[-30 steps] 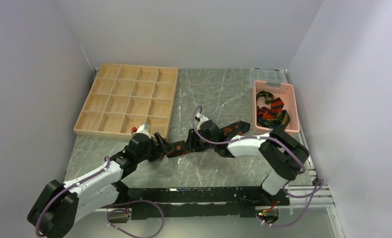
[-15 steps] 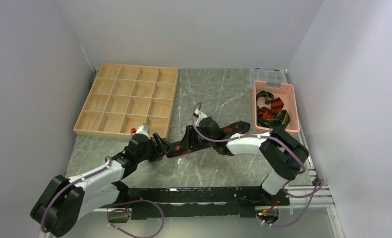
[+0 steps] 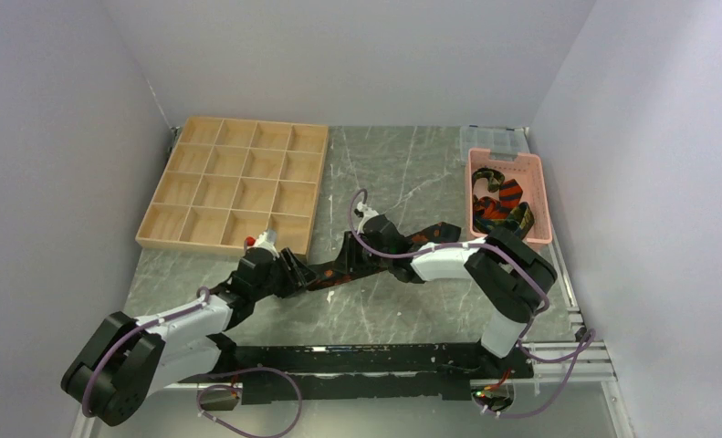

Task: Roll the ties
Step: Roll the tie at the center of the board.

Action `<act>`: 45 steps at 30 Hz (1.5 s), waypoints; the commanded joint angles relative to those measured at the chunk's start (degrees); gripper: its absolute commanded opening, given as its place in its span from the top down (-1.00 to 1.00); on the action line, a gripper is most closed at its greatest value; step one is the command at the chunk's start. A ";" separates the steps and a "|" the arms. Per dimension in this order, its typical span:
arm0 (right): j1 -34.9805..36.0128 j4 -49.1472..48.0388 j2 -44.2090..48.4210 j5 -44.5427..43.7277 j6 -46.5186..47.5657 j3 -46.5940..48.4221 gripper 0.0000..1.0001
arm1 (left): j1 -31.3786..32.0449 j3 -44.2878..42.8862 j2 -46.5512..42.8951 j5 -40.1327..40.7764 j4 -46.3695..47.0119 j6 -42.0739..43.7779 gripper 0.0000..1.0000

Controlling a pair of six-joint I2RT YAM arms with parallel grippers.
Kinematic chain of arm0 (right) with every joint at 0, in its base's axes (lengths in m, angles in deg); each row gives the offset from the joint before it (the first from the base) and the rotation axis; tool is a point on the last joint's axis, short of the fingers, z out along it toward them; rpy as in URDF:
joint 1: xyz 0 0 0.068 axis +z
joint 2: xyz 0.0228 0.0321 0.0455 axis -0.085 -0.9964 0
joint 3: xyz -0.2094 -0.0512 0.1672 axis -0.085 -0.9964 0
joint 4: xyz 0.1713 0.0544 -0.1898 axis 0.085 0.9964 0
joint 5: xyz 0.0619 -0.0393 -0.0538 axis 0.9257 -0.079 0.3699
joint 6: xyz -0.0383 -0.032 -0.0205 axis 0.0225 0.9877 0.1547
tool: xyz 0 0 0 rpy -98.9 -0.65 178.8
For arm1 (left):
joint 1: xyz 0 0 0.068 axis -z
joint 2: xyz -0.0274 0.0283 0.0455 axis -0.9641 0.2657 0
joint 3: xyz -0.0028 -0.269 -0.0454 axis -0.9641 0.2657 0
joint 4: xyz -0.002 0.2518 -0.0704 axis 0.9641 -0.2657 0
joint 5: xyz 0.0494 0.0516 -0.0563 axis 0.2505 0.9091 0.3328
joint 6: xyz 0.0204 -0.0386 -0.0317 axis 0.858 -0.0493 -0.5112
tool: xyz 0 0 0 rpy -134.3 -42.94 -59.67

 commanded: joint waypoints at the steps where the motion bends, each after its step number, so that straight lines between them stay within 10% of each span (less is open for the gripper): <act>1: -0.51 -2.02 -0.80 0.37 -0.61 -0.36 0.25 | -0.18 1.10 0.27 -1.55 3.36 -0.08 -0.05; 12: -0.94 -4.38 -2.79 2.66 -1.63 -1.51 0.30 | -0.18 0.35 4.31 -3.57 6.68 1.09 -0.03; 28: 0.05 -7.39 -6.27 6.18 -3.49 0.05 0.31 | -0.18 0.10 -1.86 -1.01 -0.73 2.65 0.77; 37: 0.72 -4.89 -9.05 6.08 -2.43 5.37 0.30 | -0.33 0.77 -8.54 9.81 -16.61 0.64 0.81; 45: 0.94 1.16 -1.93 -0.76 2.25 4.45 0.22 | -1.20 -0.13 -0.27 11.79 -11.89 0.87 0.79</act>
